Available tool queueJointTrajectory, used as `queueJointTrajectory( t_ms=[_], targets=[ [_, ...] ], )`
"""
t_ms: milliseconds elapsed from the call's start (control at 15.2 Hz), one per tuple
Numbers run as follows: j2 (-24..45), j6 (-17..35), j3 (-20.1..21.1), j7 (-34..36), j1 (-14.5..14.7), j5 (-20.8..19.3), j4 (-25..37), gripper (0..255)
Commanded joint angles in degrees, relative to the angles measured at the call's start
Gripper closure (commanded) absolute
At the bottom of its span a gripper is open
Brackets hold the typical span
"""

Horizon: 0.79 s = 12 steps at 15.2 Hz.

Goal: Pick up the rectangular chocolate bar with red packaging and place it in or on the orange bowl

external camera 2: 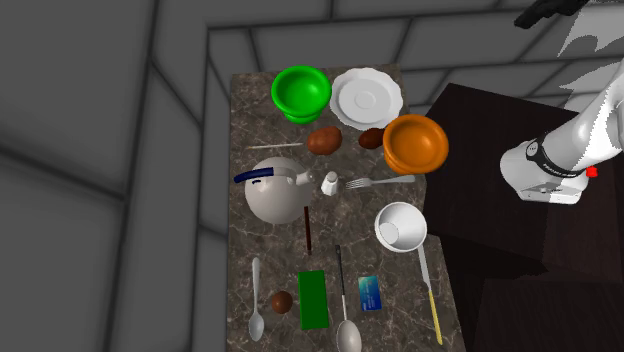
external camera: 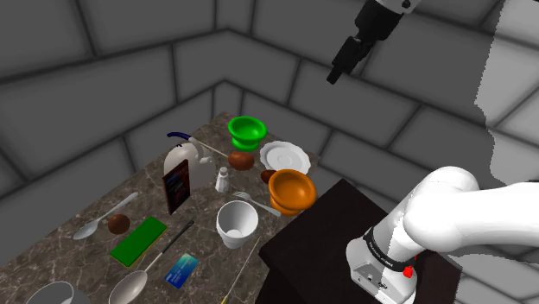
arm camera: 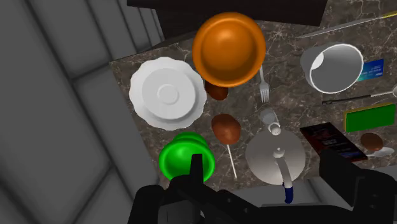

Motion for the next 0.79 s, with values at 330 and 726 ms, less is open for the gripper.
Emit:
queueJointTrajectory(
  t_ms=[330,726],
  targets=[
    [0.5,4.7,7.2,13.5,-1.2,4.4,-5.1,0],
    [5.2,11.3,16.4,29.8,-2.7,9.6,-7.8,0]
  ],
)
